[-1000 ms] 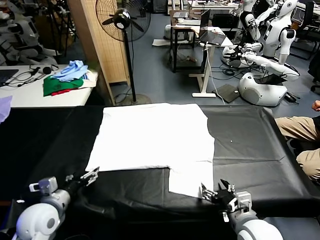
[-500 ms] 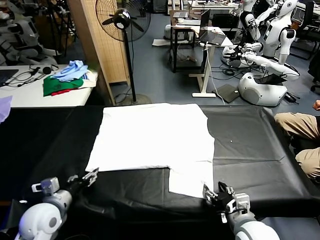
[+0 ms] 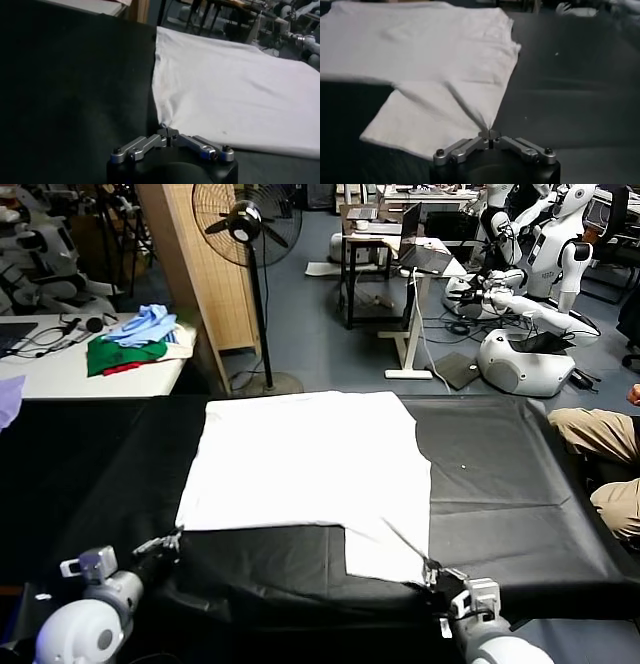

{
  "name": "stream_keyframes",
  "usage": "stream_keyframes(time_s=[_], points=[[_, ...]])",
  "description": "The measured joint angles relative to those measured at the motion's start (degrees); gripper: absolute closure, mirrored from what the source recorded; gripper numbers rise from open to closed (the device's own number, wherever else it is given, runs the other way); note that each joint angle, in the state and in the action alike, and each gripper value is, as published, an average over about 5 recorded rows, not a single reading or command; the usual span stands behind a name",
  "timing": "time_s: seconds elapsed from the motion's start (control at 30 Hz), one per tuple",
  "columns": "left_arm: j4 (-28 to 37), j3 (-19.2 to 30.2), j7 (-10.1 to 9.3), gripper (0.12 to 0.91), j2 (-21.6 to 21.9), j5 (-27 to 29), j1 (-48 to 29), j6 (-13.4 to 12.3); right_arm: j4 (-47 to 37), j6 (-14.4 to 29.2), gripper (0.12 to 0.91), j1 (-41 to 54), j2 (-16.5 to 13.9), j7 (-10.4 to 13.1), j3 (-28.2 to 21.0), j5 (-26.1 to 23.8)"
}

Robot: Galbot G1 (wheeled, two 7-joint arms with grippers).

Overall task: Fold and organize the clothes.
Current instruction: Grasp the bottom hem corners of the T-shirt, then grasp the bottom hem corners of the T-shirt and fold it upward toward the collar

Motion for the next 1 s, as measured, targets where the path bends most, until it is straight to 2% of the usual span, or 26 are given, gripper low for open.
stream_keyframes(time_s=[0.23,0.33,0.4,0.53,0.63,0.87,1.0], points=[[-7.28,-3.15,-1.13,0.903,0.46,-2.49,6.94,-0.41,1.00,0.00,0.903,0.08,-1.20,-1.49,1.00,1.90],[-9.16,-4.71,-1.33,0.903,0.53,-3.76,8.75,-1.88,-1.60,0.80,0.903,3.44,-2.14,-2.55,0.74,2.91],[-9.50,-5.13,-1.56,0.903,0.55,-3.84,8.53,-3.31,-4.31,2.98,0.903,6.50,-2.99,-3.42,0.32,3.25],[-8.39,-4.57,-2.12,0.903,0.74,-3.13,5.24,-5.53,-10.84,8.69,0.903,13.40,-5.17,-4.89,-0.91,3.81],[-6.37,-3.47,-2.49,0.903,0.76,-2.30,1.38,-6.35,-15.60,11.09,0.903,18.25,-6.87,-5.39,-1.87,3.89],[-0.34,-0.10,-2.16,0.903,0.15,0.52,-6.93,-6.49,-24.95,15.06,0.903,27.18,-10.28,-7.20,-4.71,0.76],[2.71,1.98,-1.15,0.903,0.23,3.90,-10.05,-6.68,-29.84,16.61,0.903,31.35,-11.58,-8.25,-7.08,-1.29]])
